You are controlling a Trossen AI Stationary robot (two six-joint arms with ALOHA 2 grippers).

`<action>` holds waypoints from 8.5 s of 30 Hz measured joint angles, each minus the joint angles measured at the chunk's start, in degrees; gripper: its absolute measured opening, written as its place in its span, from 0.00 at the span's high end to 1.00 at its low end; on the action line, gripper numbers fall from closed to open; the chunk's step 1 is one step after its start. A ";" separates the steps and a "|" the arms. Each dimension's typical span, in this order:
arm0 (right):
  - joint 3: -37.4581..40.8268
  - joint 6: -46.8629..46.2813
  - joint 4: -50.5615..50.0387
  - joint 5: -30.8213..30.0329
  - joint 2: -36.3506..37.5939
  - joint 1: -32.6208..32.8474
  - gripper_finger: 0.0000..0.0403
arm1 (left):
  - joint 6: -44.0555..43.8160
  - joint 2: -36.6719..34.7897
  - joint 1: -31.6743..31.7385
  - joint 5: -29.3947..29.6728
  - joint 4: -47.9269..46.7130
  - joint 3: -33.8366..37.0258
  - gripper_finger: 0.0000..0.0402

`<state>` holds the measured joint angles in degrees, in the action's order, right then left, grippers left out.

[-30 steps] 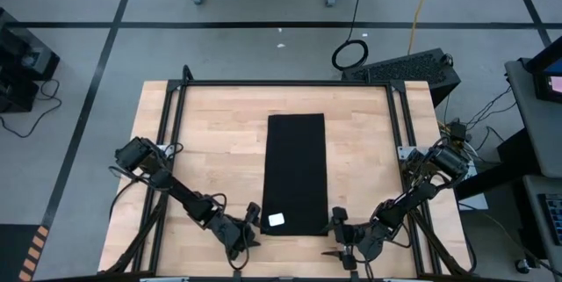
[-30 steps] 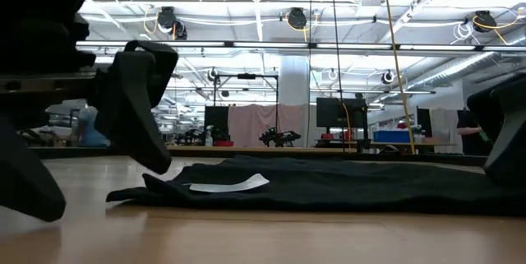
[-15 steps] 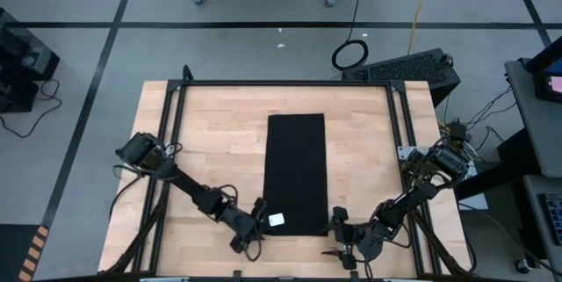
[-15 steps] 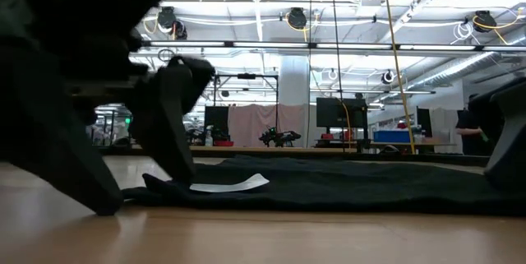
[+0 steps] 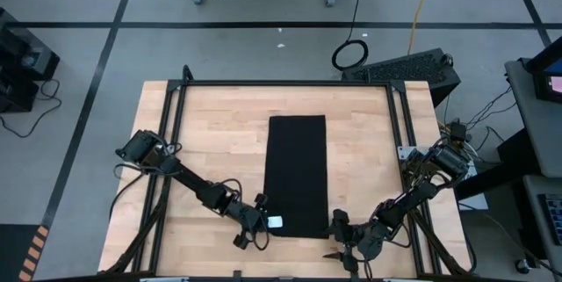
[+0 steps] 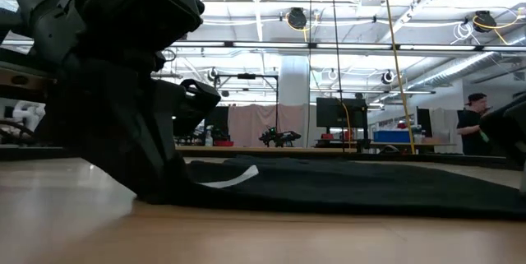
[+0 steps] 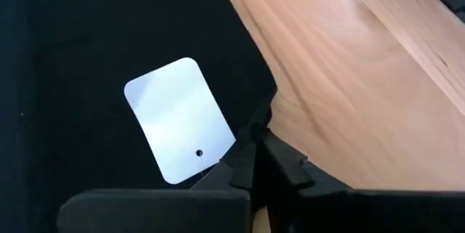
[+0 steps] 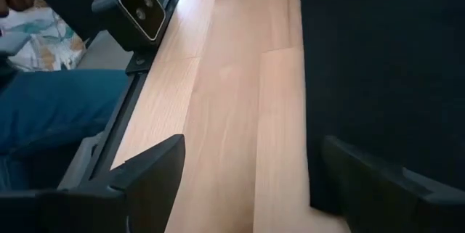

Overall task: Roll towel
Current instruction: Roll the black microfiber towel

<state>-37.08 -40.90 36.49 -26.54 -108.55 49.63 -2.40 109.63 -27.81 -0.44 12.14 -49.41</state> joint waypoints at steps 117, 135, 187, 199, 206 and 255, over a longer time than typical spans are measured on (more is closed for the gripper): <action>-20.48 -3.29 -49.24 -25.94 -4.94 7.98 0.36 | -37.76 -4.84 17.94 -21.74 26.59 0.22 0.97; -24.93 -4.57 -55.59 -17.85 -3.98 8.62 0.97 | -33.26 -4.84 13.32 -23.31 15.42 0.22 0.97; -8.72 -11.23 -24.79 36.63 6.21 -12.59 1.00 | -36.35 -4.32 3.14 -4.33 -0.22 0.15 0.97; -7.45 -10.62 -9.45 43.76 6.14 -11.25 1.00 | -36.98 -4.38 0.44 -19.07 10.95 0.24 0.97; -7.54 -11.39 -5.43 44.84 6.14 -9.68 1.00 | -37.20 -4.45 -2.68 -19.35 18.74 0.19 0.97; -7.43 -21.99 -45.21 26.82 19.31 -9.27 0.60 | -3.74 -8.19 -10.81 14.23 10.94 0.22 0.48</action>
<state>-44.51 -62.89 -8.72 0.28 -89.25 40.35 -6.14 101.44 -38.63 13.79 23.08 -49.19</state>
